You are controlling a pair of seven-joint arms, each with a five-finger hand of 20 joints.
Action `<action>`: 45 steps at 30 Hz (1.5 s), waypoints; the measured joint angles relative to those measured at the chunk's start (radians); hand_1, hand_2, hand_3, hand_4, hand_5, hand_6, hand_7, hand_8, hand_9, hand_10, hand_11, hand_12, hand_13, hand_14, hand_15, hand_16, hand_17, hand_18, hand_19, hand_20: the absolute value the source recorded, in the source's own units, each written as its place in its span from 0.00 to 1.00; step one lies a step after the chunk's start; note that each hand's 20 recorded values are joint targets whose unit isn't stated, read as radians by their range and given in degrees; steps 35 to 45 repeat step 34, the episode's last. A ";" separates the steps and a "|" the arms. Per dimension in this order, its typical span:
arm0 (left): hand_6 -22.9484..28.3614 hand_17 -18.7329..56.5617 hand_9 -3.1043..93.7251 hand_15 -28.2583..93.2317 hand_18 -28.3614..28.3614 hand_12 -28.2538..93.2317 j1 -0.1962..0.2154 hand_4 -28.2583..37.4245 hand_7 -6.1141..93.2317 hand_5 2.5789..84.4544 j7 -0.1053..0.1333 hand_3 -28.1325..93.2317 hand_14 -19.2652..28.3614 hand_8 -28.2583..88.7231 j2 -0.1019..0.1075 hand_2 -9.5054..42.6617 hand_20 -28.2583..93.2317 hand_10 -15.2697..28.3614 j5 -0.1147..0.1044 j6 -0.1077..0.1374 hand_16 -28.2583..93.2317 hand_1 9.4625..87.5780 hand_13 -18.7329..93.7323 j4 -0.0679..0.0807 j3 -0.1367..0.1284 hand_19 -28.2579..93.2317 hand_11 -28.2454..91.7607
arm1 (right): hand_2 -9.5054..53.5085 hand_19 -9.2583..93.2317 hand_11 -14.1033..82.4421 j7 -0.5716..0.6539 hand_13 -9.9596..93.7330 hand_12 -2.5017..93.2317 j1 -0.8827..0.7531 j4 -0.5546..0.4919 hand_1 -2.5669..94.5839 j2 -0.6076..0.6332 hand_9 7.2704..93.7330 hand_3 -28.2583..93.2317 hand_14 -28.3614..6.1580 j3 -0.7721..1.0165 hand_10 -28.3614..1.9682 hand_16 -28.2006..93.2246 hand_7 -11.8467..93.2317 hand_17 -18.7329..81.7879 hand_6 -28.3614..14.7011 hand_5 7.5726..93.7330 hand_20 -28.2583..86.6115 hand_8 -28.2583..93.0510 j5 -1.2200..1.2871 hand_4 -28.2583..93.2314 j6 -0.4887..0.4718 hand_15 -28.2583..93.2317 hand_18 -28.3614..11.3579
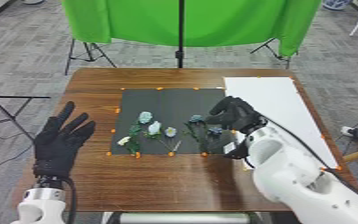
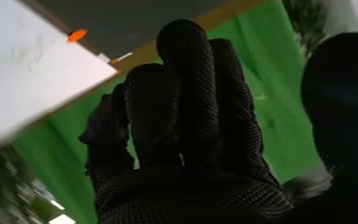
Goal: Arrange flowers
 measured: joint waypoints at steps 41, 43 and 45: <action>0.47 0.11 0.34 0.63 1.00 0.32 -0.024 0.00 0.18 0.35 0.014 0.84 0.98 0.14 -0.050 0.35 0.40 0.72 0.020 -0.033 0.18 0.06 0.36 0.052 0.008 0.65 0.39 | 0.18 0.58 0.34 -0.561 0.45 0.18 -0.349 0.089 0.23 -0.210 0.54 0.86 0.31 0.490 0.46 0.35 0.24 0.18 0.78 0.48 0.47 0.12 1.163 0.00 0.080 0.56 0.15; 0.47 0.11 0.34 0.63 1.00 0.32 -0.024 0.00 0.18 0.35 0.014 0.84 0.98 0.14 -0.050 0.35 0.40 0.72 0.020 -0.033 0.18 0.06 0.36 0.052 0.008 0.65 0.39 | 0.18 0.58 0.34 -0.561 0.45 0.18 -0.349 0.089 0.23 -0.210 0.54 0.86 0.31 0.490 0.46 0.35 0.24 0.18 0.78 0.48 0.47 0.12 1.163 0.00 0.080 0.56 0.15; 0.47 0.11 0.34 0.63 1.00 0.32 -0.024 0.00 0.18 0.35 0.014 0.84 0.98 0.14 -0.050 0.35 0.40 0.72 0.020 -0.033 0.18 0.06 0.36 0.052 0.008 0.65 0.39 | 0.18 0.58 0.34 -0.561 0.45 0.18 -0.349 0.089 0.23 -0.210 0.54 0.86 0.31 0.490 0.46 0.35 0.24 0.18 0.78 0.48 0.47 0.12 1.163 0.00 0.080 0.56 0.15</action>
